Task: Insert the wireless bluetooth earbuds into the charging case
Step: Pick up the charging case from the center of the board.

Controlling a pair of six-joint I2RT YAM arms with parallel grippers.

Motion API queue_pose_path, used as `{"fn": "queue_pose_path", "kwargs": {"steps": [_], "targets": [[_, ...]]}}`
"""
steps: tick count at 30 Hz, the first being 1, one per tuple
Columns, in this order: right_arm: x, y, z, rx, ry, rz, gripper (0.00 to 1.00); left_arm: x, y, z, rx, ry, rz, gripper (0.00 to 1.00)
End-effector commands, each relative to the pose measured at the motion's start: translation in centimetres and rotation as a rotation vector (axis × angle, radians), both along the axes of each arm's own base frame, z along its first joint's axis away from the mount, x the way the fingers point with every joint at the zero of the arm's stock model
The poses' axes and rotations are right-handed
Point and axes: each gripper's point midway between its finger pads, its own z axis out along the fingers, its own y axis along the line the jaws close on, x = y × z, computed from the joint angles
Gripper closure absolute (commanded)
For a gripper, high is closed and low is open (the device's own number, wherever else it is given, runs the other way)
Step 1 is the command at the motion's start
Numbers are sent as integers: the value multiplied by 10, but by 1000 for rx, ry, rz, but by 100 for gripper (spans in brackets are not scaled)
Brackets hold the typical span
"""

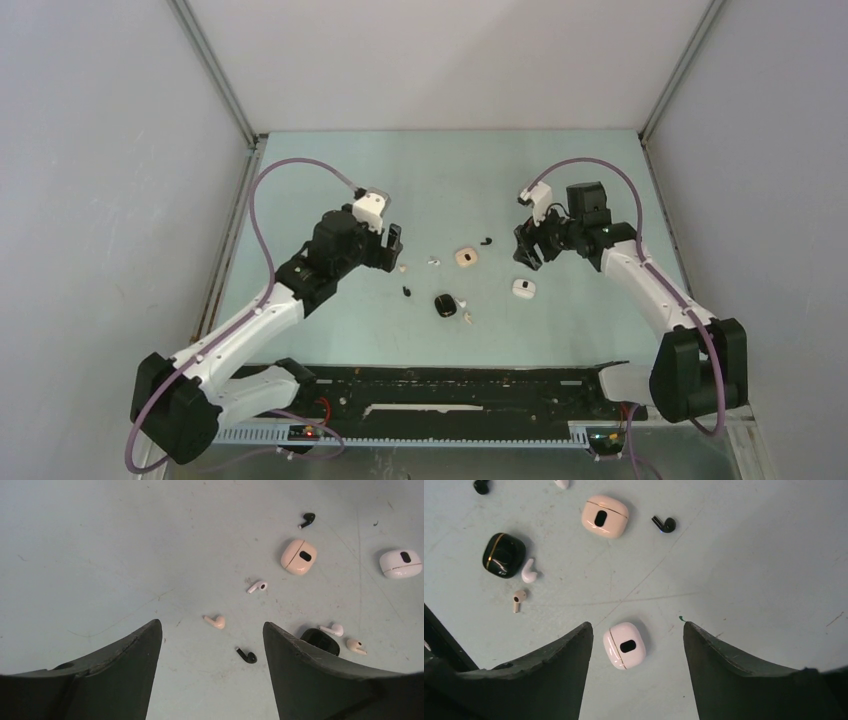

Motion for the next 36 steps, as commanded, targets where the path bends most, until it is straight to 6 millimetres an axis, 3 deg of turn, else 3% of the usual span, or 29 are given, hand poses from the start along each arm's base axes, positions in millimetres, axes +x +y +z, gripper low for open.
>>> {"fn": "queue_pose_path", "kwargs": {"steps": [1,12,16,22,27,29,32,36], "targets": [[13,-7,4,-63,-49,-1,32,2,-8,-8,56,12,-30,20],[-13,-22,-22,-219,29,112,42,-6,-22,-19,77,46,-85,23],[-24,-4,-22,-223,27,179,40,-7,-26,-18,75,53,-99,23],[-41,22,-38,-295,44,310,40,-8,-25,-16,74,43,-96,23],[-63,58,-28,-191,48,427,43,-7,-22,-16,84,36,-75,22],[-57,66,-24,-165,49,395,44,-4,-17,-17,100,36,-49,22],[-32,70,-19,-157,37,294,49,-3,-17,-18,105,39,-44,22],[-15,82,-25,-167,79,255,56,-4,-20,-20,105,51,-59,22]]}}
